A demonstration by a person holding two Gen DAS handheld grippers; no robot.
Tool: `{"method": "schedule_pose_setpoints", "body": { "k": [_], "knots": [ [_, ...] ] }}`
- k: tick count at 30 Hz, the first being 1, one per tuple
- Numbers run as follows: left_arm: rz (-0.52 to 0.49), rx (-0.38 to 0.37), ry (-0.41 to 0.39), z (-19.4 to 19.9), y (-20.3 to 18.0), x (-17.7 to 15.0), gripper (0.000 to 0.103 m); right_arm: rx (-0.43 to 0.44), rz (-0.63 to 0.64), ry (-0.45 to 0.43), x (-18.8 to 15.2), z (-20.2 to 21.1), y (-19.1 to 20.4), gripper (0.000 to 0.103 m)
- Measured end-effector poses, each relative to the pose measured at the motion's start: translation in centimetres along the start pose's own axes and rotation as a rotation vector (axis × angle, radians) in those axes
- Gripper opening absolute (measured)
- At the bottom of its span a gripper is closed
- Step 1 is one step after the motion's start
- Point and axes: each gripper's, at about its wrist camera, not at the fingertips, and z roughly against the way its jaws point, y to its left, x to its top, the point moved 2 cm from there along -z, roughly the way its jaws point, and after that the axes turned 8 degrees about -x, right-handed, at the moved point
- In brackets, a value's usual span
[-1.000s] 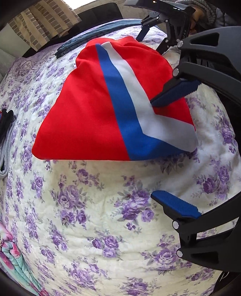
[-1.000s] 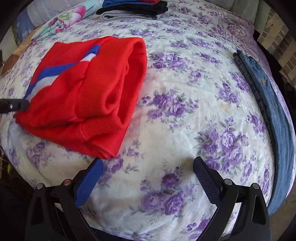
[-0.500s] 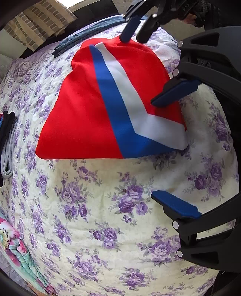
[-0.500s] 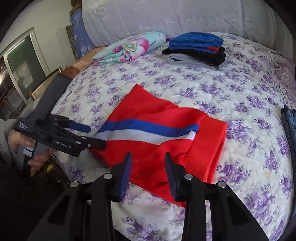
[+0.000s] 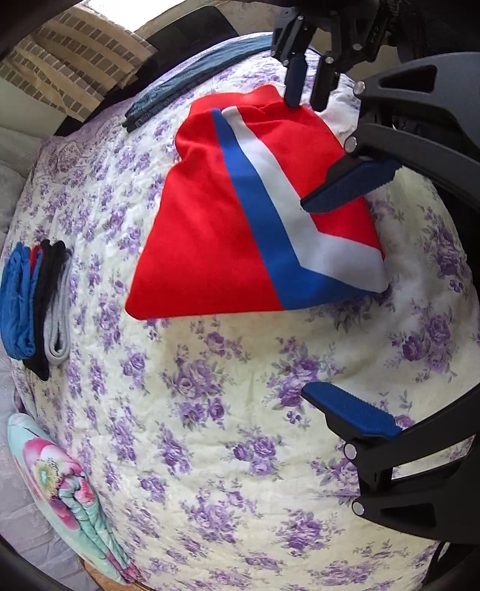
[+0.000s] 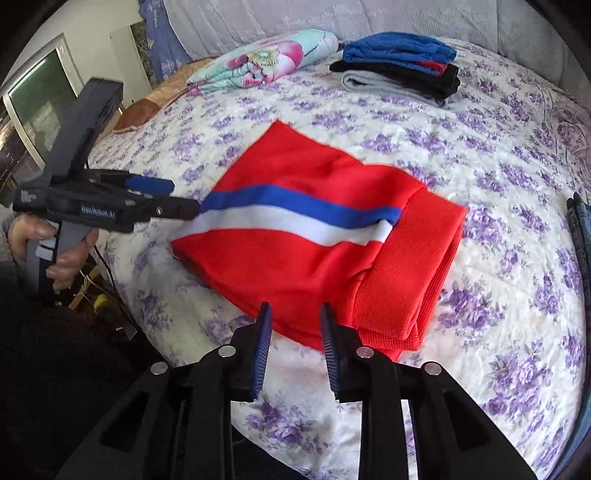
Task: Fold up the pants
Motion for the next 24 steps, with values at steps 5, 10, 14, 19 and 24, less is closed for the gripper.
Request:
{"method": "schedule_pose_setpoints", "body": {
  "k": [5, 10, 14, 19, 24],
  "knots": [
    [-0.041, -0.028, 0.1, -2.6, -1.0, -0.7, 0.09, 0.048, -0.082, -0.117, 4.9, 0.2, -0.5, 0.032],
    [0.036, -0.089, 0.199, -5.0, 0.7, -1.8, 0.096, 0.12, -0.075, -0.105, 9.8, -3.7, 1.8, 0.032],
    [0.042, -0.1, 0.195, -4.9, 1.0, -2.1, 0.096, 0.141, -0.082, -0.007, 11.5, -7.8, 2.9, 0.032],
    [0.031, -0.085, 0.177, -4.1, 1.1, -2.5, 0.096, 0.128, -0.126, 0.006, 11.4, -9.0, 2.5, 0.032],
    [-0.029, -0.047, 0.098, -2.5, 0.4, -1.7, 0.094, 0.148, -0.042, -0.129, 10.0, -3.8, 2.7, 0.05]
  ]
}}
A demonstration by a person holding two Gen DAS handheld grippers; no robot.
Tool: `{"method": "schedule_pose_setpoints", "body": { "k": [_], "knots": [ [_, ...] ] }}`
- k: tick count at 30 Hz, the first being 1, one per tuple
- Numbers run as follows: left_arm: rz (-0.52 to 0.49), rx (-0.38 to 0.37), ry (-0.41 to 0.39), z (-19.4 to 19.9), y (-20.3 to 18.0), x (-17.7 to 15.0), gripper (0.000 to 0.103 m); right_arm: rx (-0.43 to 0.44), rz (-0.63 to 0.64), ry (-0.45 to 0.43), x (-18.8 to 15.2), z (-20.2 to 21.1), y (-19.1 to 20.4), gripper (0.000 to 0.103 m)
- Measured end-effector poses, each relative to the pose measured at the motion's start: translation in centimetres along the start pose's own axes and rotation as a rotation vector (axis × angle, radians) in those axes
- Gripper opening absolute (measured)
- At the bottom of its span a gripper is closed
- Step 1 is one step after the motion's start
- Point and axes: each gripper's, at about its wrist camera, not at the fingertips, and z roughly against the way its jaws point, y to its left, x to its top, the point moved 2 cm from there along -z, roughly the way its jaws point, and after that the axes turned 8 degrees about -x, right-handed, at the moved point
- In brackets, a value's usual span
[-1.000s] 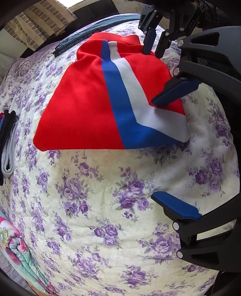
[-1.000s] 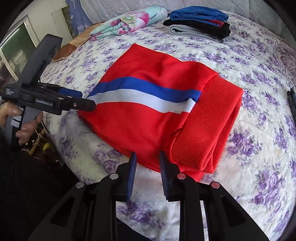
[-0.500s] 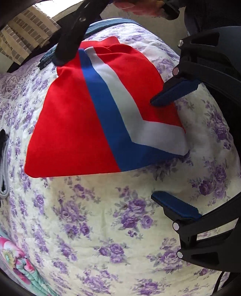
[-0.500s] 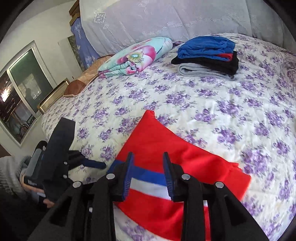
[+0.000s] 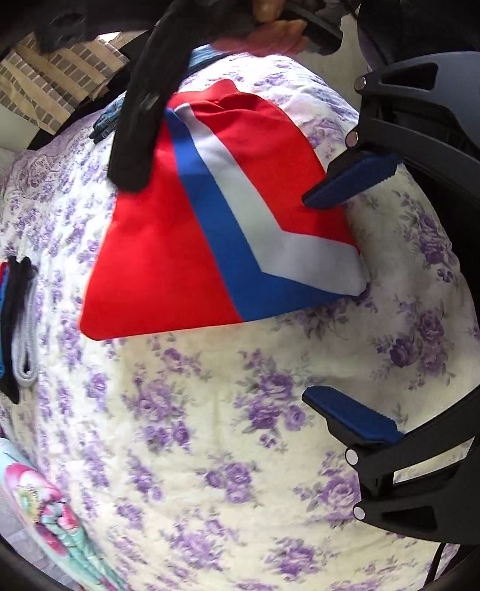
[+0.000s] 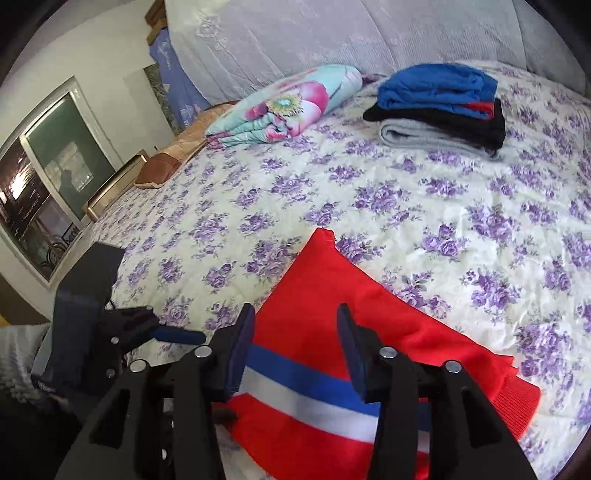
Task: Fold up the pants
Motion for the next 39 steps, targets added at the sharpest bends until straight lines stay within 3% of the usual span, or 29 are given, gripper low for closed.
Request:
{"method": "schedule_pose_setpoints", "body": {
  "k": [4, 8, 10, 12, 19, 22, 26, 30, 34, 39],
  "knots": [
    [-0.037, 0.017, -0.05, 0.5, -0.7, 1.4, 0.094, -0.059, 0.063, 0.002, -2.1, 3.1, -0.6, 0.054],
    [-0.015, 0.021, -0.091, 0.0, -1.0, 4.2, 0.094, -0.112, 0.033, 0.042, -4.5, 4.6, -2.1, 0.057],
    [0.011, 0.028, -0.09, -0.8, -0.8, 5.7, 0.094, -0.126, 0.014, 0.078, -5.6, 4.2, -2.7, 0.065],
    [0.031, 0.03, -0.088, -1.8, -0.7, 7.3, 0.094, -0.14, 0.009, 0.119, -6.7, 3.0, -3.0, 0.065],
    [0.072, 0.061, -0.059, -4.4, 0.2, 11.2, 0.095, -0.17, 0.065, 0.121, -7.9, 2.5, -2.0, 0.069],
    [0.089, 0.061, -0.103, -3.0, 0.0, 12.0, 0.094, -0.173, 0.061, 0.06, -6.7, 4.1, -2.0, 0.069],
    [0.015, 0.053, -0.158, -1.3, -2.3, 13.3, 0.094, -0.152, 0.018, -0.034, -4.7, 5.8, -2.5, 0.069],
    [-0.032, 0.082, -0.125, -3.1, -3.4, 13.6, 0.094, -0.142, 0.056, 0.012, -4.9, 4.3, -2.3, 0.07],
    [-0.018, 0.135, -0.077, -5.4, -2.2, 12.8, 0.094, -0.134, 0.053, 0.106, -7.2, 1.8, -3.0, 0.071],
    [0.065, 0.115, -0.079, -4.7, -1.3, 12.5, 0.095, -0.117, 0.068, 0.075, -6.9, 2.6, -2.9, 0.071]
  ]
}}
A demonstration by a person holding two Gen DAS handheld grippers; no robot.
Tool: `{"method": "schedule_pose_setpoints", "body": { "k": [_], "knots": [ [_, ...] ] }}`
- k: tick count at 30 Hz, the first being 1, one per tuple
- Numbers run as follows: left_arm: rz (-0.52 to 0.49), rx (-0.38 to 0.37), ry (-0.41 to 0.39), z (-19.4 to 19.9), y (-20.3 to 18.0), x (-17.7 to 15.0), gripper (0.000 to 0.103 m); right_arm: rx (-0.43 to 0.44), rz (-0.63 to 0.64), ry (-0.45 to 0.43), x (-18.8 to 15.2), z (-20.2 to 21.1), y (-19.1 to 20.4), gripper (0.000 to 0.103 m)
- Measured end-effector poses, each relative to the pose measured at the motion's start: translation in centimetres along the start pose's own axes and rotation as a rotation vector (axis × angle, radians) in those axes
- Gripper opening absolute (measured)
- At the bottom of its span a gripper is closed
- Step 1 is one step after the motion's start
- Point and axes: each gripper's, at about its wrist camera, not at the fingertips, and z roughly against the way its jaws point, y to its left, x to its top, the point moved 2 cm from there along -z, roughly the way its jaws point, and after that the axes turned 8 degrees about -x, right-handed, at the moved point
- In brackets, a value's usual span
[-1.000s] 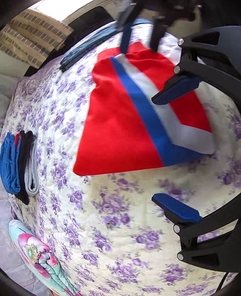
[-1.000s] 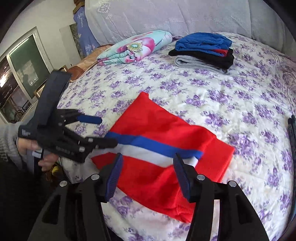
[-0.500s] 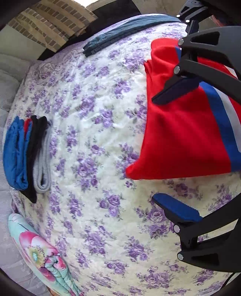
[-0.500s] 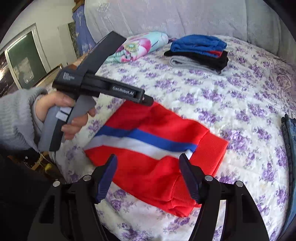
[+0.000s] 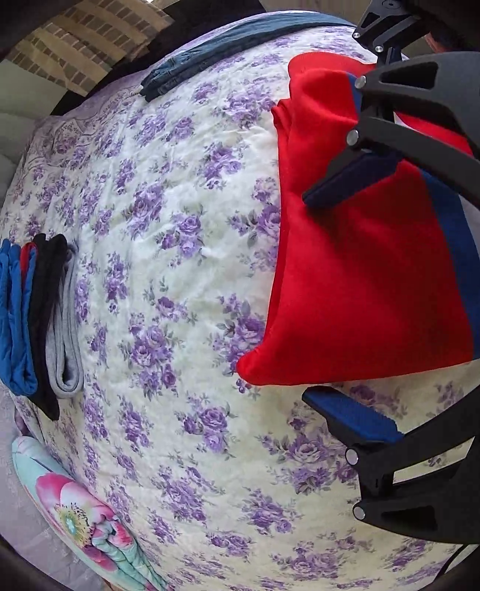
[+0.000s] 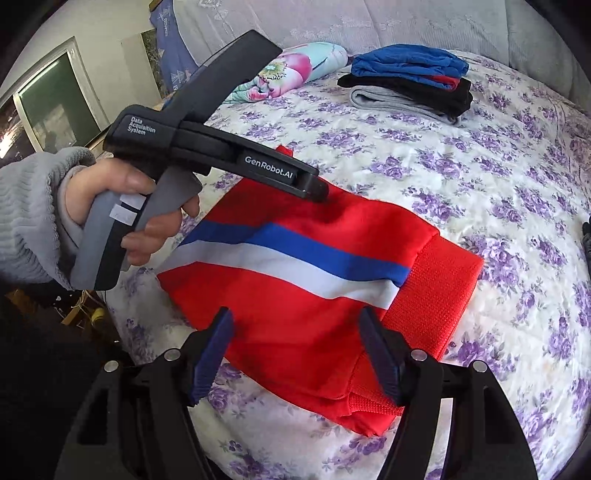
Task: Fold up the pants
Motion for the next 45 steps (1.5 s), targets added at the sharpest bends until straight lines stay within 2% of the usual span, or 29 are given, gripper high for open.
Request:
{"method": "schedule_pose_setpoints", "body": {
  "k": [4, 7, 11, 15, 20, 25, 30, 38, 45],
  "knots": [
    [0.021, 0.011, -0.056, 2.5, -0.2, 0.4, 0.094, -0.017, -0.007, -0.109, 1.8, 2.1, -1.2, 0.071],
    [0.052, 0.02, -0.088, 4.1, -0.1, 0.4, 0.094, -0.033, -0.02, -0.141, 3.1, 2.2, -3.1, 0.072],
    [0.062, 0.073, -0.085, 4.2, -0.2, -0.1, 0.094, -0.002, -0.029, -0.105, 3.8, 0.6, -4.9, 0.075],
    [0.062, 0.155, 0.004, 1.0, 0.4, -1.7, 0.095, 0.016, 0.014, -0.07, 2.7, -1.5, -5.2, 0.082],
    [0.211, 0.138, -0.032, 1.2, 1.4, -2.6, 0.096, 0.05, 0.092, -0.08, 2.6, -1.5, -5.1, 0.086],
    [0.188, 0.188, -0.095, 4.2, 0.8, -2.9, 0.095, 0.053, 0.063, -0.121, 2.7, 0.5, -6.1, 0.086],
    [0.172, 0.177, -0.102, 6.4, 1.4, -4.4, 0.095, 0.011, 0.017, -0.164, 2.4, 2.9, -6.4, 0.086],
    [0.128, 0.133, -0.069, 7.7, 2.6, -7.7, 0.095, -0.064, -0.098, -0.142, -0.1, 4.3, -5.3, 0.086],
    [0.084, 0.059, -0.067, 7.9, 2.3, -8.0, 0.095, -0.123, -0.307, -0.142, -1.4, 5.2, -6.2, 0.086]
  ]
}}
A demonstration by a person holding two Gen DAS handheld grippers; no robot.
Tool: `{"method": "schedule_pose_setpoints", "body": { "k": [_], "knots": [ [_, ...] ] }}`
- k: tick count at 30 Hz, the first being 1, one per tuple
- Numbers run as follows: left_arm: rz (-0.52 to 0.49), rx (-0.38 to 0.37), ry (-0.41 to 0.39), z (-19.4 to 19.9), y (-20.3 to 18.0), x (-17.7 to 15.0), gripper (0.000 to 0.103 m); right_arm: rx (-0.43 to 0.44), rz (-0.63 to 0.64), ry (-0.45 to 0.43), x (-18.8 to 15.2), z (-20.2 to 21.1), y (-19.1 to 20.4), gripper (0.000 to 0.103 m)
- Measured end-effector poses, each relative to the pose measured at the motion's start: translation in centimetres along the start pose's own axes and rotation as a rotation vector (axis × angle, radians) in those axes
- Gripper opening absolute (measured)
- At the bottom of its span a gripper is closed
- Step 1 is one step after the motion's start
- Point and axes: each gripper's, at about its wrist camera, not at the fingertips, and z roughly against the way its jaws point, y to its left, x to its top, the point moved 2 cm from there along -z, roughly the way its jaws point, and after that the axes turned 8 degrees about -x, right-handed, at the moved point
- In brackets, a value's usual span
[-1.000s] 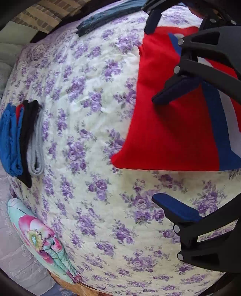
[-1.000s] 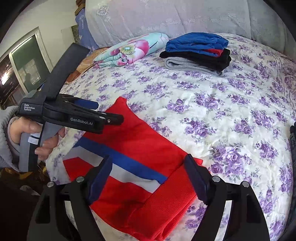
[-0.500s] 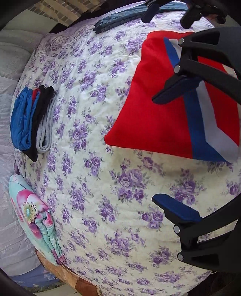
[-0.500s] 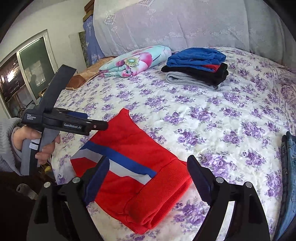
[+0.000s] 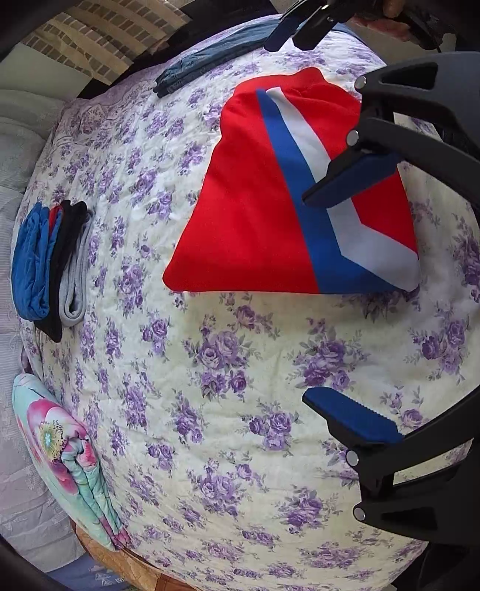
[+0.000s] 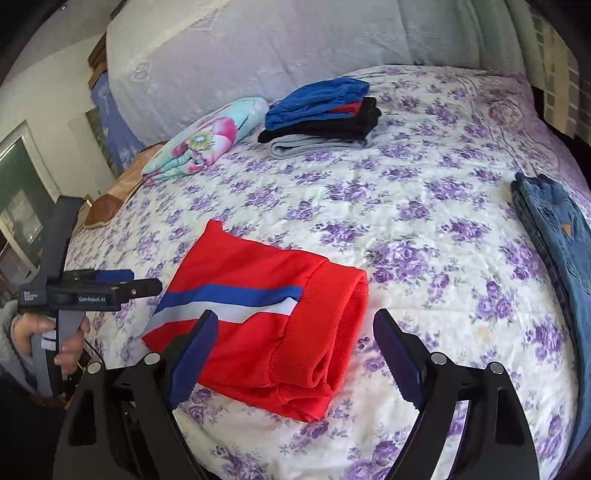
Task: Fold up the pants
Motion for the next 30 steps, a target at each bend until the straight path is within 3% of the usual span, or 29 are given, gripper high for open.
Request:
{"method": "schedule_pose_setpoints", "body": {
  "k": [10, 19, 30],
  "knots": [
    [-0.046, -0.055, 0.029, -0.8, -0.7, 0.0, 0.095, -0.073, -0.133, -0.012, -0.6, 1.7, -0.6, 0.086],
    [0.031, -0.005, 0.07, -3.6, -1.1, -0.3, 0.095, 0.021, -0.083, 0.087, 0.2, -2.6, -2.3, 0.086],
    [0.148, 0.04, 0.043, -3.9, -1.1, -0.8, 0.098, 0.144, -0.061, 0.176, 1.7, -7.6, -3.5, 0.086]
  ]
}}
